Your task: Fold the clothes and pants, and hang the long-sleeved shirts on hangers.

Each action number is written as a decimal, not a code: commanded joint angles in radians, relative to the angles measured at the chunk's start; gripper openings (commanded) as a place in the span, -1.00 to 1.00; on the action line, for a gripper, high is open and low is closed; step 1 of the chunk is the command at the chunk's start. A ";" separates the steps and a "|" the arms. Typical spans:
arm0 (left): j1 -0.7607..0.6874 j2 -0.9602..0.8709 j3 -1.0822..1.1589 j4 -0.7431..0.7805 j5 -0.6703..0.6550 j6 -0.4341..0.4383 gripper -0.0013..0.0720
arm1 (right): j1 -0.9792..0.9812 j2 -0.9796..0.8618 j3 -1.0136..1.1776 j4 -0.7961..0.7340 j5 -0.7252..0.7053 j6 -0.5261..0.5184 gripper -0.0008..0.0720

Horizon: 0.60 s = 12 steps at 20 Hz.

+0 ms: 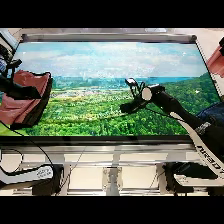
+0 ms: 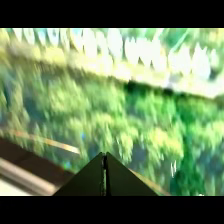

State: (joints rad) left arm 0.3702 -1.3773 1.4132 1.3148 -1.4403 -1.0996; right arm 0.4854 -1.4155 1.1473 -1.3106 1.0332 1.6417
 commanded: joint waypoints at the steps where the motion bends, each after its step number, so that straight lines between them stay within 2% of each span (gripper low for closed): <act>1: 0.000 -0.001 0.000 0.000 0.000 0.000 0.65 | 0.001 0.001 0.000 0.009 -0.072 0.000 -0.95; 12: -0.001 -0.001 0.000 0.000 0.000 0.000 0.65 | 0.001 0.001 0.000 0.009 -0.066 0.000 -0.95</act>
State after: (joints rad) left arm 0.3702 -1.3773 1.4132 1.3151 -1.4403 -1.0996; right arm 0.4854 -1.4155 1.1473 -1.3025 0.9680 1.6417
